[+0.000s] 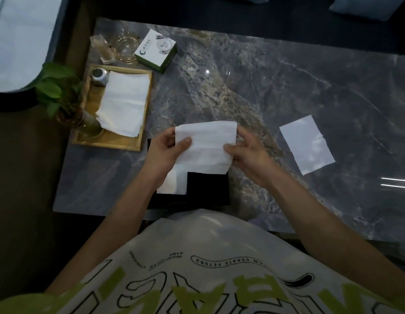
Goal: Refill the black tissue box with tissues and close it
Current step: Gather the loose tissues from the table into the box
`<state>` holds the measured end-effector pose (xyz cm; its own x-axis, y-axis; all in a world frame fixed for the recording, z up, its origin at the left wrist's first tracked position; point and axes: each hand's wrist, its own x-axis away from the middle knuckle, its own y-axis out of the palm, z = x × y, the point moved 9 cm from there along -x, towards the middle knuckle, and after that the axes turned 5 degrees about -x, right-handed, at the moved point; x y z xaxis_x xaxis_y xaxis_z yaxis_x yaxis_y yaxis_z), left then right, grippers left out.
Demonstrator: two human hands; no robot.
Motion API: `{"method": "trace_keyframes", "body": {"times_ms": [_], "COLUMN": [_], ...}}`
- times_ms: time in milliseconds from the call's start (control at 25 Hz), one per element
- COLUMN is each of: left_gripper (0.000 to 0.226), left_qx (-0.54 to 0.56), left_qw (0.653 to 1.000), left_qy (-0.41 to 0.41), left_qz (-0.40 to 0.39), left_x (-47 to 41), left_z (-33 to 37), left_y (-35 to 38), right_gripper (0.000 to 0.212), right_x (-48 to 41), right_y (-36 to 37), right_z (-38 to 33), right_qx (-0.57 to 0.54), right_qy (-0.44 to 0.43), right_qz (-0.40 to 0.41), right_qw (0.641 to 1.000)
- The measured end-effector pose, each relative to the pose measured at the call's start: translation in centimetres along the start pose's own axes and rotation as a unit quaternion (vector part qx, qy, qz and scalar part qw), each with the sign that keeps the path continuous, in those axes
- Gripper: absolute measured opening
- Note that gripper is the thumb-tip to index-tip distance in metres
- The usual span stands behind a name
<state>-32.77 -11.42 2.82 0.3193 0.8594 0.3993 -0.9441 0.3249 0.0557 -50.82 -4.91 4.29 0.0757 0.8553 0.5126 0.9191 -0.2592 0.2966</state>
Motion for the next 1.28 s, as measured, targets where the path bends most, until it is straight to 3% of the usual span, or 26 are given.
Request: {"method": "trace_keyframes", "body": {"times_ms": [200, 440, 640, 1120, 1280], "left_gripper": [0.023, 0.034, 0.040, 0.037, 0.046], "left_qx": [0.026, 0.026, 0.034, 0.137, 0.130], "left_qw": [1.000, 0.999, 0.997, 0.982, 0.982], "left_qy": [0.011, 0.033, 0.058, -0.118, -0.104], "left_qz": [-0.014, -0.015, -0.036, -0.045, -0.089], "left_x": [0.8, 2.0, 2.9, 3.4, 3.0], "left_z": [-0.1, 0.1, 1.1, -0.5, 0.0], "left_y": [-3.3, -6.0, -6.7, -6.6, -5.5], "right_gripper": [0.049, 0.026, 0.032, 0.033, 0.039], "right_x": [-0.9, -1.3, -1.7, -2.6, -2.7], "right_y": [2.5, 4.4, 4.8, 6.6, 7.0], "right_z": [0.1, 0.1, 0.3, 0.4, -0.2], "right_qx": [0.014, 0.015, 0.008, 0.080, 0.098], "right_qy": [-0.004, -0.005, -0.009, -0.027, -0.033], "right_qz": [-0.001, -0.017, -0.009, -0.043, -0.056], "right_qw": [1.000, 1.000, 1.000, 0.995, 0.993]}}
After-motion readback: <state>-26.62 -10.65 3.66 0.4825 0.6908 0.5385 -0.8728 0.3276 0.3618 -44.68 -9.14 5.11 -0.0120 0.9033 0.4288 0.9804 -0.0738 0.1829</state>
